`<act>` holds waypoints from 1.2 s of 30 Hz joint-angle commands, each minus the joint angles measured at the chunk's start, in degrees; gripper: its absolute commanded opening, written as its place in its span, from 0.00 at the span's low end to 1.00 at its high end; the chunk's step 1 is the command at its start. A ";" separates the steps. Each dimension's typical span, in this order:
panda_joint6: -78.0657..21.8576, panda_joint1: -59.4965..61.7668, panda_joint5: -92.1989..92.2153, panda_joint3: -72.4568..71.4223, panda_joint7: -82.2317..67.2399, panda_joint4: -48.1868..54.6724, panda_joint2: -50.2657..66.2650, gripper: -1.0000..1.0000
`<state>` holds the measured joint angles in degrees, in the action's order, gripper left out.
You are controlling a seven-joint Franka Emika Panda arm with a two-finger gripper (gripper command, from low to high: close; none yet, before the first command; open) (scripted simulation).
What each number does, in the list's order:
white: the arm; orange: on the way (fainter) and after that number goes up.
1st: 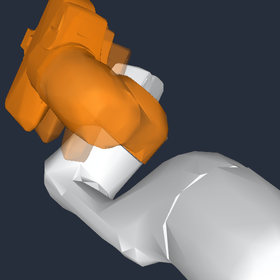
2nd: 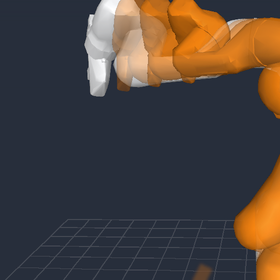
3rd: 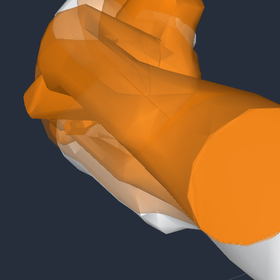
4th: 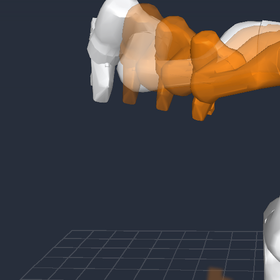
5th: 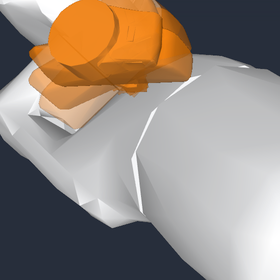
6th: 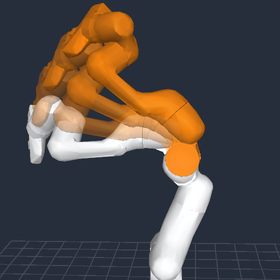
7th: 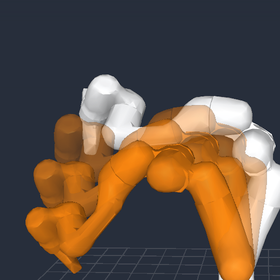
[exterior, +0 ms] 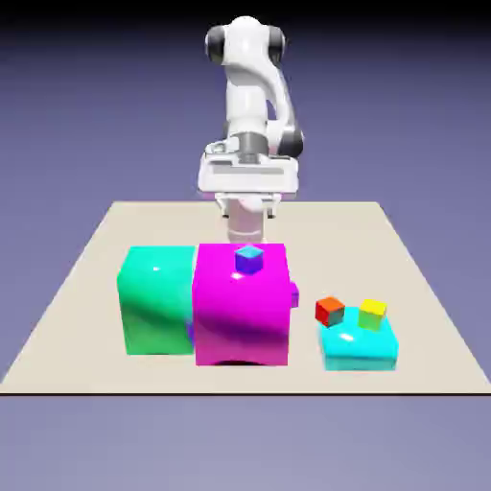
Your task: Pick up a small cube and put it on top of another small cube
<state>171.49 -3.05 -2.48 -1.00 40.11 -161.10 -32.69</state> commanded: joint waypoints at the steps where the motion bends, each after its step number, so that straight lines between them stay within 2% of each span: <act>1: -1.64 -2.08 -2.01 -0.24 -1.58 -0.60 0.78 0.50; 10: -16.33 -20.77 -20.10 -2.38 -15.74 -6.05 7.84 0.50; 18: -25.27 -37.09 -34.75 0.02 -24.84 -14.26 19.42 0.50; 20: -23.88 -36.25 -33.72 0.91 -23.59 -14.66 20.11 0.50; 32: -11.68 -37.59 -63.19 12.06 -1.38 -8.95 41.06 0.50; 33: -11.68 -37.59 -63.19 12.06 -1.38 -8.94 41.06 0.00; 36: -13.74 -37.36 -58.22 10.18 -5.13 -9.91 37.52 0.00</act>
<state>157.74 -40.38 -60.70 9.16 34.98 -171.01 4.83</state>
